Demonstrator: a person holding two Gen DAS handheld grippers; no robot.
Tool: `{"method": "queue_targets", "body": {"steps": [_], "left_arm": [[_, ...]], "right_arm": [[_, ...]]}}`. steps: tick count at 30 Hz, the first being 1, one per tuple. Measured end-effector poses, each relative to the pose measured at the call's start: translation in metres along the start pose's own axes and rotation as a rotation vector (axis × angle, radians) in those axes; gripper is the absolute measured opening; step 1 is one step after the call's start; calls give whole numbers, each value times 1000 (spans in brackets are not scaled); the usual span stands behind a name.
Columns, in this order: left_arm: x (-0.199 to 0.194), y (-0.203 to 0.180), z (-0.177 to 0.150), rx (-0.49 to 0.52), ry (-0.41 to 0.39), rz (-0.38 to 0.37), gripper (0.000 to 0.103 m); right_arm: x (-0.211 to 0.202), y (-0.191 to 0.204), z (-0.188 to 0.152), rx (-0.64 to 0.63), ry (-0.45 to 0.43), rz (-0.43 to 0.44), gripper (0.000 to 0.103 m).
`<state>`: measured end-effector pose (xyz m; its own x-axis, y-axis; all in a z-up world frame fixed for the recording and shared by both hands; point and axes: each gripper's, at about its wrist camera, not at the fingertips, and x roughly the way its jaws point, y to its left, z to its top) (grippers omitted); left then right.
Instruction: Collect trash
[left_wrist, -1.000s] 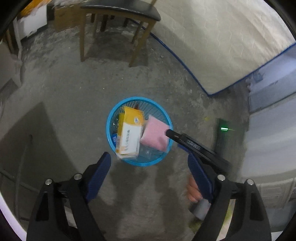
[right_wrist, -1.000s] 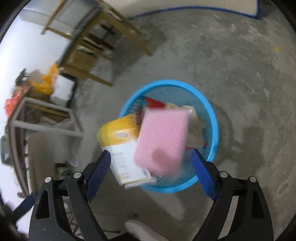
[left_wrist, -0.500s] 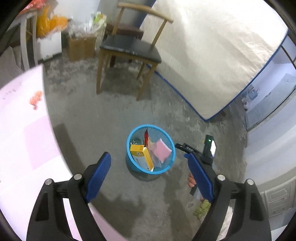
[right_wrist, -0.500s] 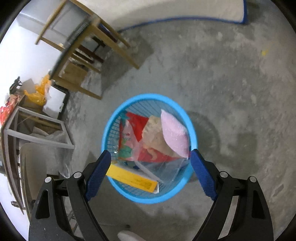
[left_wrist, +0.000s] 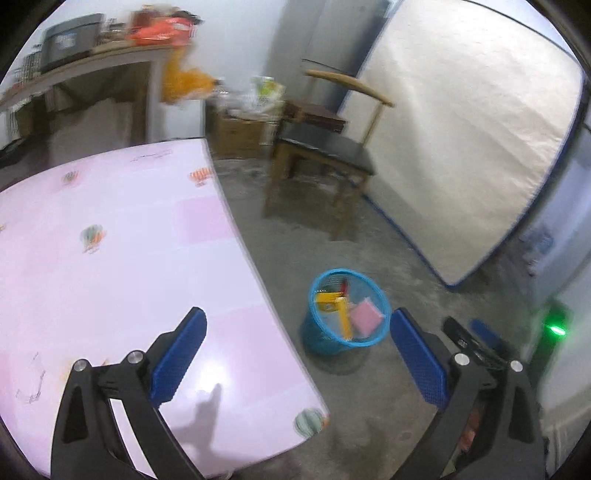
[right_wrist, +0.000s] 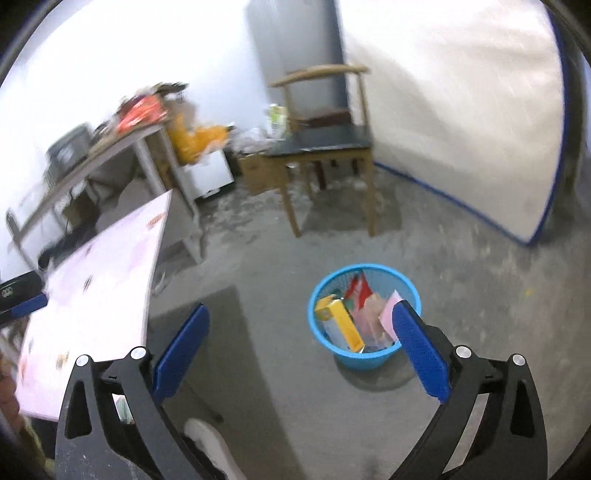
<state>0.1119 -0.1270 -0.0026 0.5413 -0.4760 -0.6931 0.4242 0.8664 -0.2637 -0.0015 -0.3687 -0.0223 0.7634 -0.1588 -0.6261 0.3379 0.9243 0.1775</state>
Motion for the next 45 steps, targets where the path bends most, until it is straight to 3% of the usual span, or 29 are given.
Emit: {"method": "queue_targets", "body": {"steps": [3, 8, 11, 19, 45], "left_arm": [[-11, -1, -21, 7, -21, 74, 97], [-30, -1, -58, 58, -29, 241, 97], [-34, 6, -74, 65, 7, 325, 97], [-42, 31, -88, -43, 40, 364, 97], [-54, 33, -84, -27, 11, 444, 97]], "right_arm": [[-26, 31, -10, -56, -17, 0, 95], [-42, 61, -26, -160, -18, -108, 95], [-49, 76, -38, -221, -20, -152, 95], [-54, 91, -55, -264, 48, -170, 95], [-66, 79, -60, -187, 57, -254, 95]]}}
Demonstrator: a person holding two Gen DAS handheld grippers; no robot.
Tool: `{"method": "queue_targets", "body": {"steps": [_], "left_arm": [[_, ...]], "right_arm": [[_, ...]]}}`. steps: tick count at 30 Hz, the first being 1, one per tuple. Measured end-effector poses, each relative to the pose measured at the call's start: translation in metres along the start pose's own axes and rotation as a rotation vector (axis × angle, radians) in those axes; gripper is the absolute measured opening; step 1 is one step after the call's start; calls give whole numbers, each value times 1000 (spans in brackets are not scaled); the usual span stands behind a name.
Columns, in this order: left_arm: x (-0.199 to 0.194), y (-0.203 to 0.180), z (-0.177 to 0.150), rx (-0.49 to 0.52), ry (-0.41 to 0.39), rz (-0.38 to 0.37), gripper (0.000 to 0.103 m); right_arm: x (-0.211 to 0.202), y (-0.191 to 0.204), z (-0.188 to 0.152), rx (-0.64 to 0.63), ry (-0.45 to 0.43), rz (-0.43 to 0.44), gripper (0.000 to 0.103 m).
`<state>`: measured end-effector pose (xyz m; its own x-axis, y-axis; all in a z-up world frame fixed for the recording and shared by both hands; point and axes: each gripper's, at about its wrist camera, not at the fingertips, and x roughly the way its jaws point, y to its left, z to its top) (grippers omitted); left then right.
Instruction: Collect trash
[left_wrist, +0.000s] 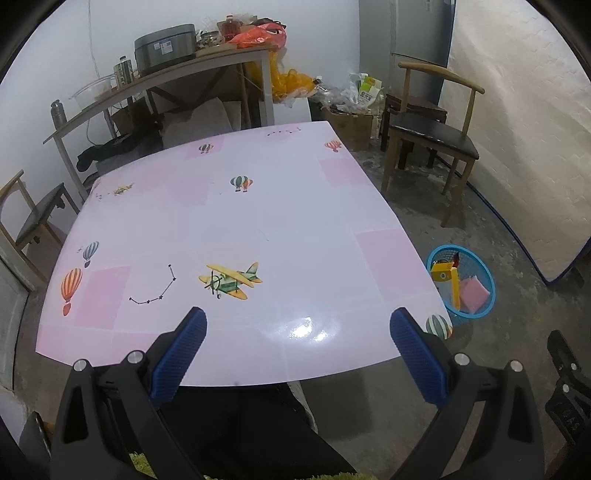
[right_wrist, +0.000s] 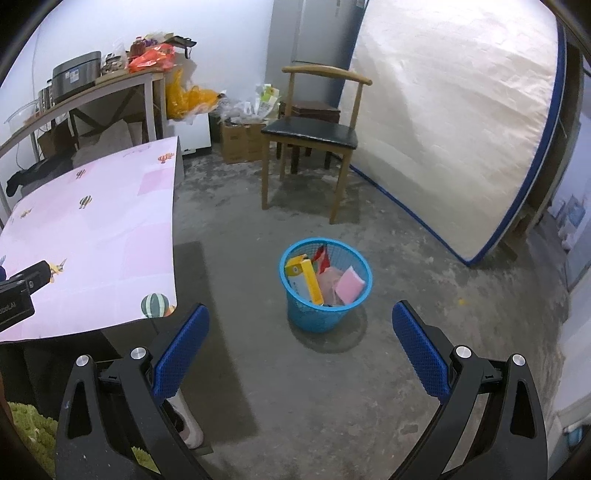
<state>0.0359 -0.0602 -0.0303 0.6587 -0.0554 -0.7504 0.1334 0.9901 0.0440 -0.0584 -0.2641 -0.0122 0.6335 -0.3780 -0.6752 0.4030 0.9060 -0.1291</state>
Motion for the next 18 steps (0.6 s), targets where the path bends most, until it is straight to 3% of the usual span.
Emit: {"method": "queue_targets", "body": {"steps": [18], "left_arm": [[5, 8, 4, -33, 33, 1, 97]], "right_arm": [[-1, 0, 0, 0, 0, 9, 95]]}}
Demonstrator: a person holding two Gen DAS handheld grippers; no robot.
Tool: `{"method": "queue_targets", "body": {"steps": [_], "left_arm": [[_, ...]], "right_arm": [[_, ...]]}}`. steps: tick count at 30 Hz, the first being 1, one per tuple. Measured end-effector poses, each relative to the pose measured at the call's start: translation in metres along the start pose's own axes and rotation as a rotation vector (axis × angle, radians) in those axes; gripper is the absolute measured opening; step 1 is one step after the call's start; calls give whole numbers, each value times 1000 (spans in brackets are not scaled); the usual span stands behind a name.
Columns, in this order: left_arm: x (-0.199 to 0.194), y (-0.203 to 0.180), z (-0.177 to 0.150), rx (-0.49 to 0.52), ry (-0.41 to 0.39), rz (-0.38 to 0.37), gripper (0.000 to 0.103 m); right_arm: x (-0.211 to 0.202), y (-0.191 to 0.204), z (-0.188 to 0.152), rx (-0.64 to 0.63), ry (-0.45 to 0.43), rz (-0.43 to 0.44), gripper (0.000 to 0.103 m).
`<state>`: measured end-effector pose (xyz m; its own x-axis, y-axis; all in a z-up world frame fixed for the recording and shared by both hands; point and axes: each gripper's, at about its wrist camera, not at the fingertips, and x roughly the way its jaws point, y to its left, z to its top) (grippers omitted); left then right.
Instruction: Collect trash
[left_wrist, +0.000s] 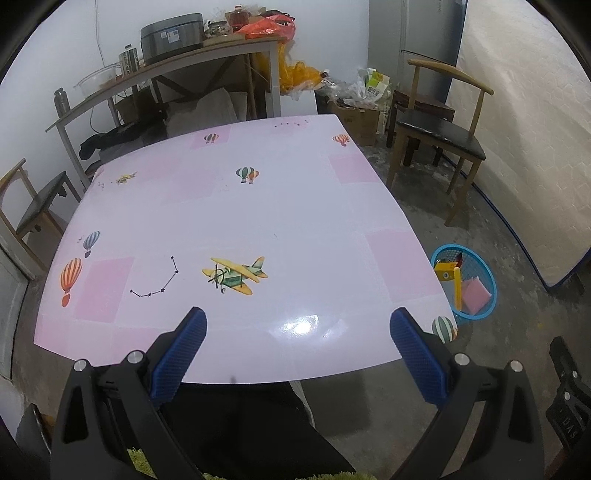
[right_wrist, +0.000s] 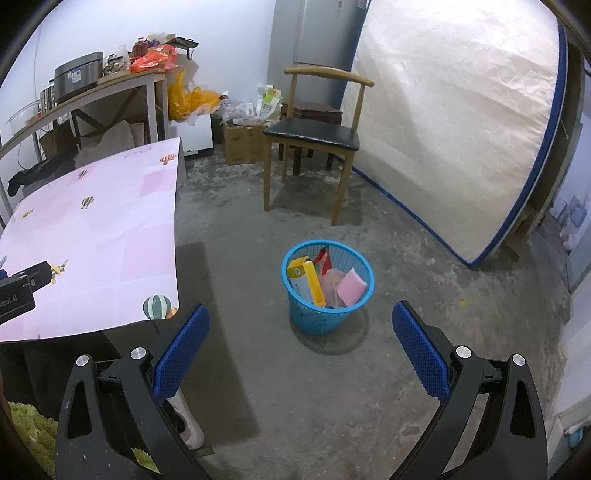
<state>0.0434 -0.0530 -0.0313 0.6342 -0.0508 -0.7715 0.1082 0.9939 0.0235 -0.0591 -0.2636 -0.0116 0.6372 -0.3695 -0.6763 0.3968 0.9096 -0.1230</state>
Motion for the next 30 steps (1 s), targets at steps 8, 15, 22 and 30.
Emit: {"method": "queue_targets", "body": {"steps": [8, 15, 22, 30], "left_arm": [[2, 4, 1, -16, 7, -5, 97], [2, 5, 1, -19, 10, -6, 97], [2, 5, 0, -20, 10, -7, 97], [2, 5, 0, -23, 8, -9, 97]], "right_arm": [[-1, 1, 2, -8, 1, 4, 95], [-1, 0, 3, -13, 0, 7, 95], [-1, 1, 3, -13, 0, 6, 95], [0, 2, 2, -14, -2, 8, 95]]}}
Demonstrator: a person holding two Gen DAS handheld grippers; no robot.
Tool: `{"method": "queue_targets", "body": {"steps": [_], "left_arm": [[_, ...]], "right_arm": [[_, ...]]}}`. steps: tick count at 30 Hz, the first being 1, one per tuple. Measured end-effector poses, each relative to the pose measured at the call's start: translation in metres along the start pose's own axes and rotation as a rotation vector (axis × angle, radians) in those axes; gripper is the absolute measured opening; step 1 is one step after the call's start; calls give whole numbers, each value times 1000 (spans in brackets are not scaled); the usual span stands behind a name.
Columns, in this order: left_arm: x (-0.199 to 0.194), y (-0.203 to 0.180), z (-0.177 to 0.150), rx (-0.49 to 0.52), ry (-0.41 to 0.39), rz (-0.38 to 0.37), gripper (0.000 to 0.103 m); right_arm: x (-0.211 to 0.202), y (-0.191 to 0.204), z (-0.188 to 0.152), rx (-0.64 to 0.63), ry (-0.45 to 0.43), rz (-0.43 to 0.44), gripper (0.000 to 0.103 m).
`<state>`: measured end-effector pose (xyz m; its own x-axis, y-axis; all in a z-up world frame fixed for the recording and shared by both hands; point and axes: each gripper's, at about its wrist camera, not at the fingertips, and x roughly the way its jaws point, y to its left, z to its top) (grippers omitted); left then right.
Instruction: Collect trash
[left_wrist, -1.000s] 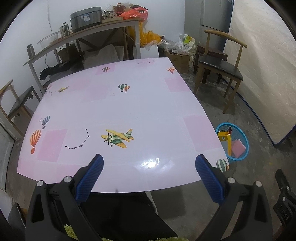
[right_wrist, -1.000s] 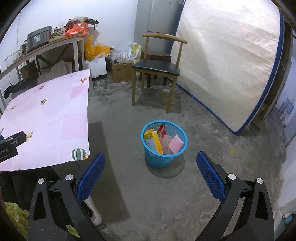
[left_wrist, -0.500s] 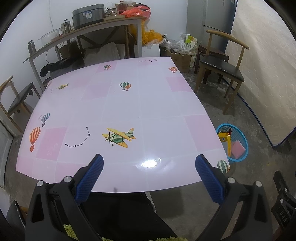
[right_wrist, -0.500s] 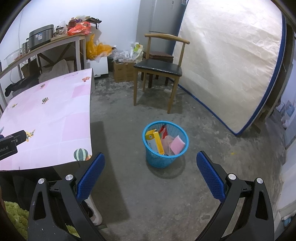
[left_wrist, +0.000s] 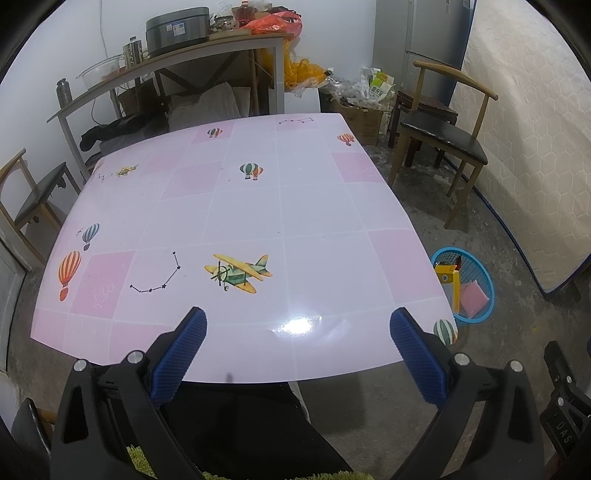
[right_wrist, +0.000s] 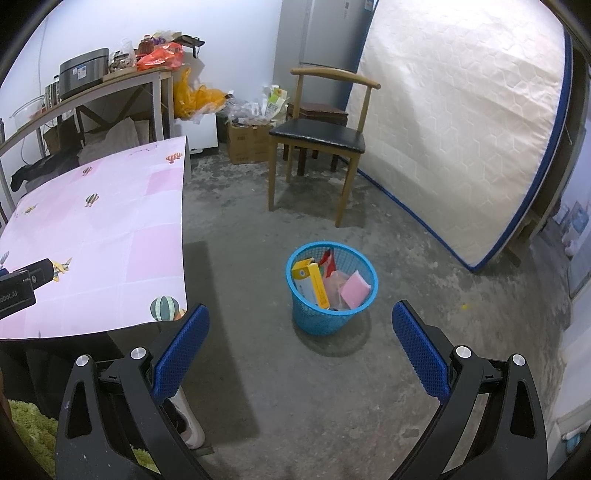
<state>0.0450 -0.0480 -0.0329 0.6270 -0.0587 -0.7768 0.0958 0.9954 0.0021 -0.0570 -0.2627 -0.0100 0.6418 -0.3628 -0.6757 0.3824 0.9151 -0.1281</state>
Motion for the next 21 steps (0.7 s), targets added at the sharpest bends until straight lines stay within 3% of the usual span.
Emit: {"method": "queue_targets", "body": {"steps": [21], "left_arm": [[-1, -2, -1, -5, 0, -2, 97]], "right_arm": [[1, 4, 5, -10, -6, 5, 95]]}}
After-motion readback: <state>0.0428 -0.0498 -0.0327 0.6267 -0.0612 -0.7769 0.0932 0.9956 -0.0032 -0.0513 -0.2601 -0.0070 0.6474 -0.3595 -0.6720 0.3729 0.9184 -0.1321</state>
